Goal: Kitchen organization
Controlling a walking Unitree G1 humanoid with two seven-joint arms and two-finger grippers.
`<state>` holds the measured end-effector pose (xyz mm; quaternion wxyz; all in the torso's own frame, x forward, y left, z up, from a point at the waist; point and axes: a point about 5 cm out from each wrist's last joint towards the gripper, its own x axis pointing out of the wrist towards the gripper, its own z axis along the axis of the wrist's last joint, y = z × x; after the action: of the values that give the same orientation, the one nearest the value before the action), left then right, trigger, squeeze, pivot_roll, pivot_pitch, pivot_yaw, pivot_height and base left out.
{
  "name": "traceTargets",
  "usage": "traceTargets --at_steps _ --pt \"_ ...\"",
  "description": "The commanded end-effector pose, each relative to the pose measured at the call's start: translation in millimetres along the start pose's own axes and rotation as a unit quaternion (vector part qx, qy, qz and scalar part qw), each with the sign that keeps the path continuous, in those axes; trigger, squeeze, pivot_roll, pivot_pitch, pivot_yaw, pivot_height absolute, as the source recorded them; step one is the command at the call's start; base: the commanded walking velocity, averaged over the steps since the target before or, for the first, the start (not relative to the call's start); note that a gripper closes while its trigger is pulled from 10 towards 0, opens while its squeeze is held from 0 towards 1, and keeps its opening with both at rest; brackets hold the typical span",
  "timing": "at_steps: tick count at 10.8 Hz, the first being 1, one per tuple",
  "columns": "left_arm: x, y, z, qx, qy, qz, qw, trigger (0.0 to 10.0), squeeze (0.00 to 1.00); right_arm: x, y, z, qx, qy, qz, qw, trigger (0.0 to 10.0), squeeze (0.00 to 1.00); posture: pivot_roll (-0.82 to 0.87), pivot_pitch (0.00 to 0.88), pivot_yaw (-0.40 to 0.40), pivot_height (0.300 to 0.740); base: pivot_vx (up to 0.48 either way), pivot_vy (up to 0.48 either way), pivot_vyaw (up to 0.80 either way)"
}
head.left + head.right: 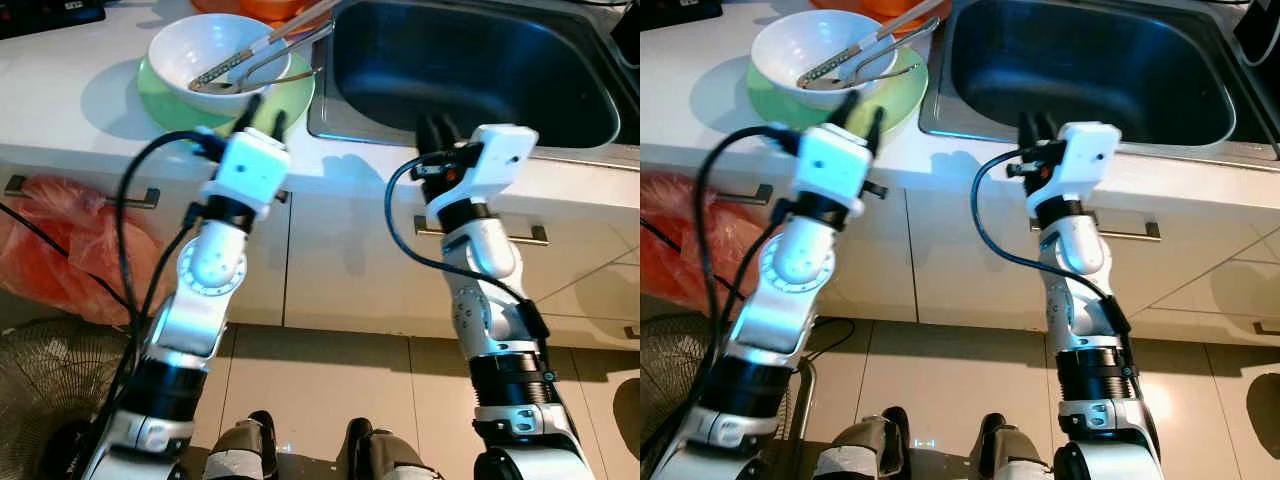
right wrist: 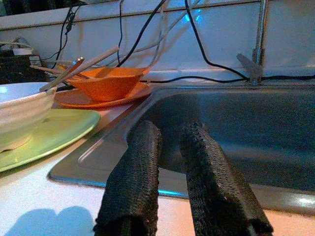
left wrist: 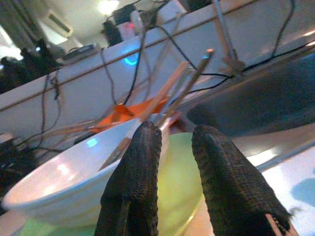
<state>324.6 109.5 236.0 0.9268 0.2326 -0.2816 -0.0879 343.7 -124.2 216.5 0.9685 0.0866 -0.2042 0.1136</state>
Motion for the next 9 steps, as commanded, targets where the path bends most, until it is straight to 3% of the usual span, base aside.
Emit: traceTargets --at_steps 1,4,7,9 --pt "2.7 -3.0 1.1 0.008 -0.009 -0.013 1.000 10.0 0.00 1.4 1.2 1.8 -0.001 -0.012 0.005 1.000 10.0 0.00 0.14 0.184 -0.043 0.740 0.000 0.000 0.00" --pt "9.2 -0.2 5.5 0.027 -0.030 -0.006 0.999 10.0 0.00 0.7 2.3 -1.8 0.001 -0.013 0.006 1.000 10.0 0.00 0.14 0.178 -0.038 0.740 0.000 0.000 0.00" --pt "6.8 -2.7 5.6 0.021 -0.037 0.006 0.999 10.0 0.00 1.8 2.9 -0.7 0.001 -0.019 0.008 1.000 10.0 0.00 0.15 0.179 -0.041 0.740 0.000 0.000 0.00" --pt "14.7 -6.7 5.9 0.000 -0.035 0.008 0.999 10.0 0.00 3.3 3.0 -1.1 0.001 -0.019 0.008 1.000 10.0 0.00 0.15 0.189 -0.041 0.740 0.000 0.000 0.00"
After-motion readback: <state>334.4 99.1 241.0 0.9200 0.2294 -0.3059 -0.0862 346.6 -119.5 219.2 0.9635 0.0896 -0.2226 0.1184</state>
